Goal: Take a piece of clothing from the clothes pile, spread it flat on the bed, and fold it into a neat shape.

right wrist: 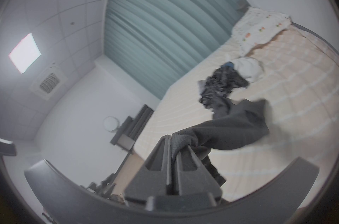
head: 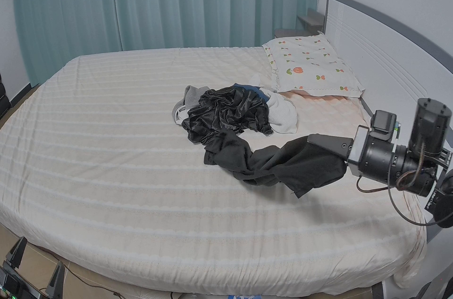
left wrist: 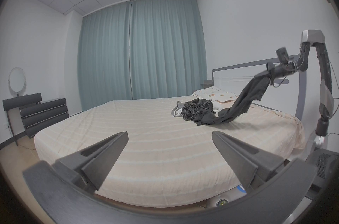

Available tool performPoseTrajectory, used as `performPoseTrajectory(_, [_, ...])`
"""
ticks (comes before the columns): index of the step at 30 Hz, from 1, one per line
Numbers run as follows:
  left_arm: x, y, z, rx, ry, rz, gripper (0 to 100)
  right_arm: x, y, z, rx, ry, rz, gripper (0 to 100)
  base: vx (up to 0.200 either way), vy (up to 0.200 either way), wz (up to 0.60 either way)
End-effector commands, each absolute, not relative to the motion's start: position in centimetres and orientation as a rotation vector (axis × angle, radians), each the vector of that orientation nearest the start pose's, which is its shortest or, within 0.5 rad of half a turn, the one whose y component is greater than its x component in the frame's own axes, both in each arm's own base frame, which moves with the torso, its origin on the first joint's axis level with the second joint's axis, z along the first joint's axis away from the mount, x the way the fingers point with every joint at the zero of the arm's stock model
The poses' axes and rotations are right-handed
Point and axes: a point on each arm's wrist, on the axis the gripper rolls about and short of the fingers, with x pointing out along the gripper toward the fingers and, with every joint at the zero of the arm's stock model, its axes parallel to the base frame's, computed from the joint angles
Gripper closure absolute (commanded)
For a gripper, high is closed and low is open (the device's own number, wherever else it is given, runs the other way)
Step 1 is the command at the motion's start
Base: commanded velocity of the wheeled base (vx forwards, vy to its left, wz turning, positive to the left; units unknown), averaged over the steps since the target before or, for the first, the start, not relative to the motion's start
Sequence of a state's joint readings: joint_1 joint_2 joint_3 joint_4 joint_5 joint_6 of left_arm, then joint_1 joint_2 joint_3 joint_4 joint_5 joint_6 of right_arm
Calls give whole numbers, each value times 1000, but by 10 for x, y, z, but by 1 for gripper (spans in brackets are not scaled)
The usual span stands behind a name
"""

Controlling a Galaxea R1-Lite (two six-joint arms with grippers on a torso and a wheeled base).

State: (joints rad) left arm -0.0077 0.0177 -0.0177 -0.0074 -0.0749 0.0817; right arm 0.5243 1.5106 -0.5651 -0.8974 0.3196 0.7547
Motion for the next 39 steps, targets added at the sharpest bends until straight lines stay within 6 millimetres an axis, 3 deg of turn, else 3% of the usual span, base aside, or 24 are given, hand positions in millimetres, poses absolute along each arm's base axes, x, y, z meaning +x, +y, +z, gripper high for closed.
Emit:
performPoseTrajectory(1, [-22,-2,76,84,-5,-84,0,195,127,222,710,280,870,100,0,0,0])
performPoseTrajectory(7, [-24,-1,87,56,-40,-65,0,199,131,222,709,287,879,100,0,0,0])
performPoseTrajectory(8, [-24,-1,168,-89,-184,-78,0,207,136,212,701,323,862,100,0,0,0])
performPoseTrajectory(10, [-11,-2,172,-119,-103,-97,0,210,138,208,696,336,859,100,0,0,0])
performPoseTrajectory(11, [9,-4,171,-94,17,-171,0,209,140,207,695,343,864,100,0,0,0])
performPoseTrajectory(13, [20,-5,169,-79,86,-213,0,207,142,207,699,351,877,100,0,0,0])
performPoseTrajectory(14, [41,-7,167,-74,198,-268,0,208,144,206,698,355,878,100,0,0,0])
performPoseTrajectory(16, [63,-11,167,-67,286,-334,0,209,146,206,690,353,875,100,0,0,0])
performPoseTrajectory(18, [68,-13,167,-66,296,-353,0,208,146,206,689,353,877,100,0,0,0])
performPoseTrajectory(20, [106,-30,161,-61,379,-469,0,202,146,205,688,357,887,100,0,0,0])
performPoseTrajectory(23, [130,-44,151,-49,442,-514,0,196,144,213,693,329,902,100,0,0,0])
performPoseTrajectory(24, [150,-53,141,-44,483,-530,0,193,141,221,700,296,908,100,0,0,0])
performPoseTrajectory(27, [166,-60,132,-48,504,-536,0,191,136,225,699,273,903,100,0,0,0])
performPoseTrajectory(29, [188,-73,112,-77,576,-548,0,187,128,231,692,235,893,100,0,0,0])
performPoseTrajectory(32, [202,-90,104,-101,580,-577,0,189,121,233,694,211,867,100,0,0,0])
performPoseTrajectory(33, [214,-110,101,-144,561,-591,0,186,114,236,697,197,851,100,0,0,0])
performPoseTrajectory(35, [224,-130,97,-173,557,-580,0,182,109,235,697,191,841,100,0,0,0])
performPoseTrajectory(37, [224,-130,97,-173,557,-580,0,182,109,235,697,191,841,100,0,0,0])
performPoseTrajectory(38, [239,-160,89,-190,555,-524,0,176,97,234,697,170,813,100,0,0,0])
performPoseTrajectory(39, [240,-165,87,-189,558,-524,0,175,94,235,697,164,811,100,0,0,0])
